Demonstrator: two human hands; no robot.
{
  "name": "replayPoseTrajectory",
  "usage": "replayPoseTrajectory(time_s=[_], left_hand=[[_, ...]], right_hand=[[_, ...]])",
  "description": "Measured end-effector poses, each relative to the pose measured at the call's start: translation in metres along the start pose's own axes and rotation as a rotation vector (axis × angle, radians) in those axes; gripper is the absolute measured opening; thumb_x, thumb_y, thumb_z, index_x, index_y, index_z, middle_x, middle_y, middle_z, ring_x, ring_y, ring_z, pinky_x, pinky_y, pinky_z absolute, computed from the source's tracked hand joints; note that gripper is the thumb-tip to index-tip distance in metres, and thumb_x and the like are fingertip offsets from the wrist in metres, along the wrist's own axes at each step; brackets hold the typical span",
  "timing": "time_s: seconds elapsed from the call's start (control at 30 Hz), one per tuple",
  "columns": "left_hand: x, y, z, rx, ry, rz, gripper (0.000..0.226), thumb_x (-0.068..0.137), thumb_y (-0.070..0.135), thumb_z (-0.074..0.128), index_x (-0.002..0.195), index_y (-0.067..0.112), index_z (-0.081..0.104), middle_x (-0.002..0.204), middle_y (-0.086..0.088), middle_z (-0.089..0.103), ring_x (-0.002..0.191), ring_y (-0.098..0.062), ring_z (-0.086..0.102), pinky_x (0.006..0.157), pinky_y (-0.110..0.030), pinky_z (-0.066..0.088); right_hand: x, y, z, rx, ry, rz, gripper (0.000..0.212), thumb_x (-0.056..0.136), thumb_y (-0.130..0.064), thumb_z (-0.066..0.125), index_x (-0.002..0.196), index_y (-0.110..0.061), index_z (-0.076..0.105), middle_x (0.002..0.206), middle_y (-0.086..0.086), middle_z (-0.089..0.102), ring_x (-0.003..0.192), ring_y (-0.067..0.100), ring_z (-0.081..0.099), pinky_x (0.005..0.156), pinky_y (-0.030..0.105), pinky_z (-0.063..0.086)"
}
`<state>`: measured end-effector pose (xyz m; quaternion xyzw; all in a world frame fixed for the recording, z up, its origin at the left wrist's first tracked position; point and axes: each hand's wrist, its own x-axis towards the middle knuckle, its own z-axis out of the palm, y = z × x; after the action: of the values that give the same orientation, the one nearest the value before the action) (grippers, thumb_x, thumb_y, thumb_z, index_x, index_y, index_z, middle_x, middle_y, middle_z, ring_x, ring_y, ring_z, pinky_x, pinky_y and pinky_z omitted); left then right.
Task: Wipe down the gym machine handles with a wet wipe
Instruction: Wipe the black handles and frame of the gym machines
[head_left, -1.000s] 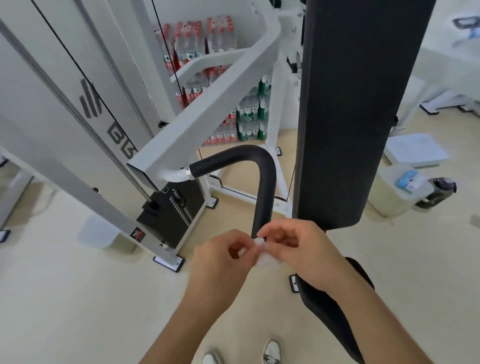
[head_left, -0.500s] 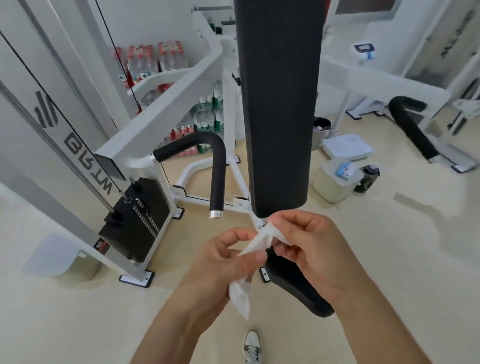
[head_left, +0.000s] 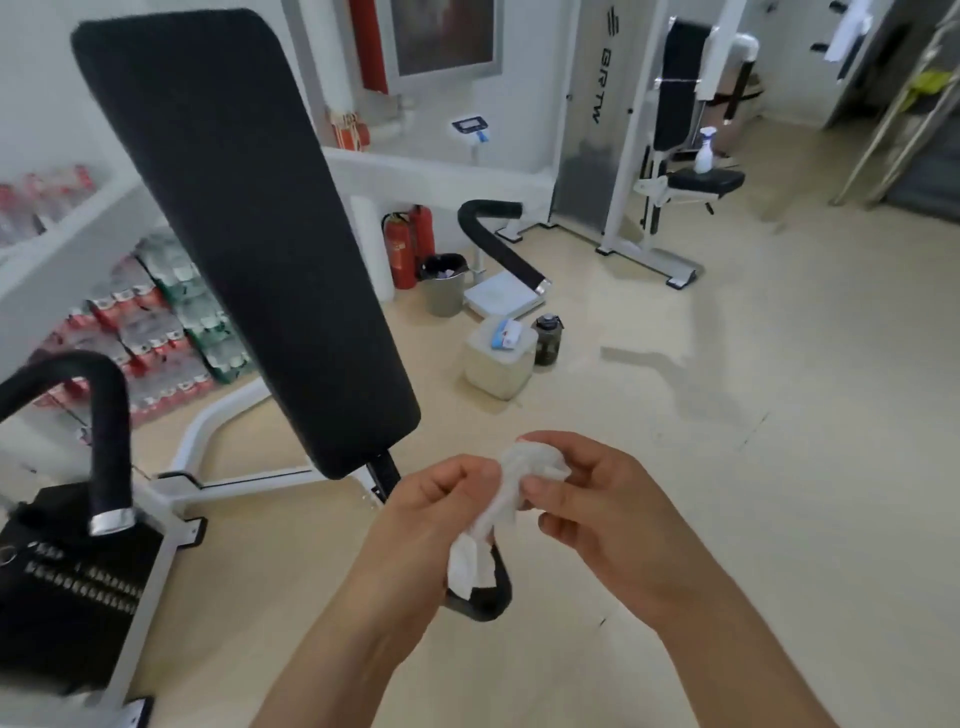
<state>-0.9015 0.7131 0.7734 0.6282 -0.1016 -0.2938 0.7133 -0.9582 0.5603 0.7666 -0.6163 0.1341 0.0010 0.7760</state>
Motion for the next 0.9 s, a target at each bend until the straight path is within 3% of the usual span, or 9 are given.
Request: replayPoseTrajectory(time_s=[0.1, 0.23, 0.33, 0.43, 0.53, 0.63, 0.73, 0.9], left_hand=[[0.050, -0.011, 0.071, -0.015, -0.038, 0.011, 0.027, 0.087, 0.028, 0.056, 0.069, 0.014, 0.071, 0.057, -0.003, 0.056, 0.049, -0.013, 0.049, 0.050, -0.020, 0.040], [0.121, -0.032, 0.164, 0.040, -0.046, 0.027, 0.040, 0.095, 0.032, 0.050, 0.087, -0.005, 0.062, 0.076, -0.017, 0.057, 0.070, -0.025, 0.049, 0.067, -0.037, 0.040], [0.166, -0.033, 0.225, 0.022, -0.007, 0.054, 0.035, 0.095, 0.032, 0.051, 0.089, 0.000, 0.064, 0.084, -0.010, 0.068, 0.079, -0.019, 0.060, 0.077, -0.037, 0.046], [0.210, -0.025, 0.276, 0.052, -0.123, 0.113, 0.038, 0.079, 0.048, 0.062, 0.098, 0.015, 0.062, 0.097, 0.000, 0.072, 0.094, -0.020, 0.066, 0.087, -0.035, 0.049], [0.264, -0.019, 0.323, 0.094, -0.219, 0.106, 0.048, 0.074, 0.039, 0.076, 0.114, 0.023, 0.054, 0.096, -0.007, 0.074, 0.092, -0.025, 0.069, 0.079, -0.026, 0.054], [0.329, -0.018, 0.359, -0.012, -0.201, 0.085, 0.039, 0.070, 0.022, 0.076, 0.106, 0.027, 0.063, 0.087, -0.010, 0.072, 0.079, -0.028, 0.067, 0.068, -0.031, 0.054], [0.404, -0.019, 0.388, -0.145, -0.259, 0.051, 0.021, 0.066, 0.015, 0.075, 0.086, 0.017, 0.072, 0.085, -0.009, 0.068, 0.077, -0.023, 0.063, 0.065, -0.031, 0.051], [0.527, 0.014, 0.443, 0.029, -0.269, 0.100, 0.028, 0.059, 0.019, 0.082, 0.087, 0.017, 0.076, 0.092, -0.008, 0.074, 0.084, -0.022, 0.068, 0.076, -0.031, 0.053]], right_hand=[[0.005, -0.024, -0.079, 0.166, 0.111, -0.048, 0.029, 0.083, 0.006, 0.061, 0.099, -0.016, 0.070, 0.086, 0.006, 0.070, 0.073, 0.015, 0.062, 0.062, 0.023, 0.047], [0.008, -0.061, -0.186, 0.153, 0.287, -0.107, 0.039, 0.082, 0.010, 0.061, 0.111, -0.016, 0.064, 0.072, 0.005, 0.066, 0.060, 0.012, 0.058, 0.063, 0.026, 0.044], [0.018, -0.085, -0.253, 0.100, 0.377, -0.137, 0.039, 0.083, 0.004, 0.064, 0.112, -0.022, 0.064, 0.072, 0.004, 0.066, 0.062, 0.011, 0.055, 0.063, 0.028, 0.039], [0.035, -0.102, -0.307, -0.021, 0.390, -0.144, 0.035, 0.083, -0.005, 0.067, 0.108, -0.029, 0.066, 0.080, 0.004, 0.072, 0.070, 0.015, 0.056, 0.065, 0.030, 0.038], [0.061, -0.113, -0.361, -0.087, 0.392, -0.136, 0.030, 0.085, -0.009, 0.066, 0.106, -0.030, 0.067, 0.082, 0.010, 0.072, 0.071, 0.015, 0.058, 0.067, 0.029, 0.040], [0.095, -0.124, -0.420, -0.116, 0.439, -0.148, 0.025, 0.091, -0.008, 0.059, 0.103, -0.029, 0.067, 0.076, 0.015, 0.062, 0.069, 0.016, 0.051, 0.066, 0.029, 0.041], [0.142, -0.143, -0.480, -0.026, 0.526, -0.190, 0.024, 0.095, -0.005, 0.051, 0.101, -0.024, 0.065, 0.071, 0.010, 0.054, 0.068, 0.019, 0.048, 0.063, 0.026, 0.047], [0.235, -0.194, -0.569, 0.009, 0.700, -0.237, 0.016, 0.096, -0.009, 0.050, 0.101, -0.020, 0.061, 0.064, 0.005, 0.060, 0.068, 0.023, 0.049, 0.068, 0.033, 0.048]])
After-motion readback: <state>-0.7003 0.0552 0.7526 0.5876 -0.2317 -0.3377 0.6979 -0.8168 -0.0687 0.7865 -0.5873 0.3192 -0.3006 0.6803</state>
